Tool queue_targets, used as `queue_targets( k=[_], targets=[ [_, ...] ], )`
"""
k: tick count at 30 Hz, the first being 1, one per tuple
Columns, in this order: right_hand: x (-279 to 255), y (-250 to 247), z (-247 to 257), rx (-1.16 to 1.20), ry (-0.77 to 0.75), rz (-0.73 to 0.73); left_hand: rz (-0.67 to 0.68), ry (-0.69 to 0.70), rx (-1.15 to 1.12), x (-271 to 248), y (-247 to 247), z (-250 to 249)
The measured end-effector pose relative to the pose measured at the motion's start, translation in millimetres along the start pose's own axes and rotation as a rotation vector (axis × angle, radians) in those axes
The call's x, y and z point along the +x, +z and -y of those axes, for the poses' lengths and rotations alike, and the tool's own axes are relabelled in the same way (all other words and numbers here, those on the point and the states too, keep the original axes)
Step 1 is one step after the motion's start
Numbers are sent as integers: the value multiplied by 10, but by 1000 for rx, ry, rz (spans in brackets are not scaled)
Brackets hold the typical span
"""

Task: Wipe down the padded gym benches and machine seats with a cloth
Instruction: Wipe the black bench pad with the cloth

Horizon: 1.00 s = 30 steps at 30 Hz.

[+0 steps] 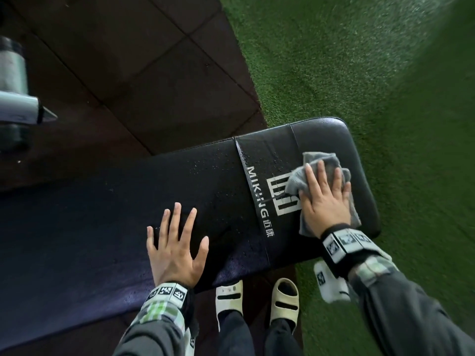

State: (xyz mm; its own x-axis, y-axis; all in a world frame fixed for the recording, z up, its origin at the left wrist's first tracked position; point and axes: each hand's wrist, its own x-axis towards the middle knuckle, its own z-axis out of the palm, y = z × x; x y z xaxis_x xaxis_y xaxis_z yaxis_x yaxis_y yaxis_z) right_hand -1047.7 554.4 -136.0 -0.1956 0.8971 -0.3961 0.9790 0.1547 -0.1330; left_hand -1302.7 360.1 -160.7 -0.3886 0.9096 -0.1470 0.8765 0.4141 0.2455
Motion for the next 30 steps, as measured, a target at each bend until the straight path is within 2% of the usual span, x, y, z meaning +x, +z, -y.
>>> queue_targets(
  k=[3,6,8,10,12,15,18,20,22,25,28,30],
  targets=[
    [225,-60,382,-27,-83,37,16,-5,2,-4,5,3],
    [103,36,607,-16,-312,32,23,-4,5,-3,0,4],
    [-93,125,542,-45,-469,31,17,-1,-2,-4,-3,4],
    [-267,174,328,-77,-539,34,13,1,-9,-6,-9,1],
    [-361,161,86,-79,-503,37,10,5,-16,-8,-11,-2],
    [-274,39,-128,-61,-329,48,11,7,-22,-13,-12,0],
    [6,-71,-32,-28,-173,52,19,5,-23,-9,-15,3],
    [170,-102,169,-29,-131,50,24,10,-21,-9,-15,2],
    [239,-88,380,-29,-171,63,27,6,-19,-8,-8,5],
    [93,21,530,-24,-343,71,38,-5,-19,-13,9,20],
    [-147,125,354,9,-500,67,35,1,-16,-19,19,24],
    [-252,138,154,31,-518,59,27,4,-22,-13,16,22]
  ],
)
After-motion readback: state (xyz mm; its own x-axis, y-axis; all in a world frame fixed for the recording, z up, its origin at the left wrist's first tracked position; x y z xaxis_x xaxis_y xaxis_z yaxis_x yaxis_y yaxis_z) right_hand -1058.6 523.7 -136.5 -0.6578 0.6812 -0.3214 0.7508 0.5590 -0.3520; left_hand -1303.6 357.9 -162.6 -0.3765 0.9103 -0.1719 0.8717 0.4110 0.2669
